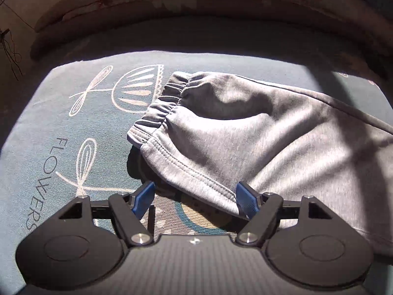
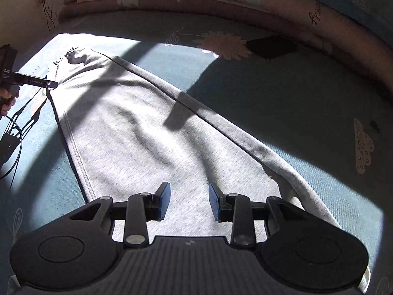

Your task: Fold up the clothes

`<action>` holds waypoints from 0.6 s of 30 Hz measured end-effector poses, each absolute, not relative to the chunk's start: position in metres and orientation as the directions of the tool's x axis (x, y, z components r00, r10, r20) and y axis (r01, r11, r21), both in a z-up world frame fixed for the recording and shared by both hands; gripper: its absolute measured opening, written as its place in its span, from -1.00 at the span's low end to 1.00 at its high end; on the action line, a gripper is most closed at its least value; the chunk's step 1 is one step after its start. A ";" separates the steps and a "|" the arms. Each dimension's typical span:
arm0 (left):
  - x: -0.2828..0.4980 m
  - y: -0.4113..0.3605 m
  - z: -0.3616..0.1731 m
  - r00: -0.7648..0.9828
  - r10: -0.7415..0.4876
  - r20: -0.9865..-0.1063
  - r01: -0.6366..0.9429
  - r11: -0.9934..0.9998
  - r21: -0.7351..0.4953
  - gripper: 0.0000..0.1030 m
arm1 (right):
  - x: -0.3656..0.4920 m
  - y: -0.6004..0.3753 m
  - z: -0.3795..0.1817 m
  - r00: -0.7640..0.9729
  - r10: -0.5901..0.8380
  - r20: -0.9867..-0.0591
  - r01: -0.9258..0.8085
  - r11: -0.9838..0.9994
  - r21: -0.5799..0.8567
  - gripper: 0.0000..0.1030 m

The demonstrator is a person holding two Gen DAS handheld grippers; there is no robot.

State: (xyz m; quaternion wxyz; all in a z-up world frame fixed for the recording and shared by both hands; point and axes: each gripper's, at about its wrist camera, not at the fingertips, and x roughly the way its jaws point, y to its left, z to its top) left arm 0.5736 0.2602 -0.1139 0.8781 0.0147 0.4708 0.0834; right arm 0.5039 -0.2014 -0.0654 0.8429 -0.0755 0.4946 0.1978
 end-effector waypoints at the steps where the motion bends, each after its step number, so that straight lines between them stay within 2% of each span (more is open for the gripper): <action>1: 0.576 0.255 -0.107 0.565 0.158 -0.810 -0.121 0.987 0.109 0.30 | 0.503 -0.205 -0.064 0.434 0.256 -0.864 -0.393 0.916 0.074 -0.24; 5: 0.590 0.205 -0.099 0.644 -0.002 -0.765 0.050 0.998 0.040 0.39 | 0.492 -0.222 -0.062 0.443 0.247 -0.862 -0.325 0.940 0.102 -0.19; 8: 0.592 0.165 -0.117 0.614 -0.036 -0.788 0.146 0.987 0.068 0.39 | 0.481 -0.238 -0.063 0.441 0.225 -0.869 -0.284 0.953 0.103 -0.18; 12: 0.571 0.166 -0.135 0.596 0.000 -0.803 0.168 0.978 0.124 0.46 | 0.465 -0.258 -0.064 0.436 0.196 -0.878 -0.229 0.968 0.102 -0.18; 15: 0.567 0.191 -0.127 0.547 0.052 -0.835 0.102 0.987 0.128 0.55 | 0.454 -0.273 -0.064 0.431 0.174 -0.885 -0.187 0.977 0.101 -0.17; 18: 0.563 0.195 -0.110 0.529 0.104 -0.842 0.056 0.986 0.157 0.39 | 0.442 -0.288 -0.065 0.425 0.153 -0.892 -0.144 0.984 0.100 -0.15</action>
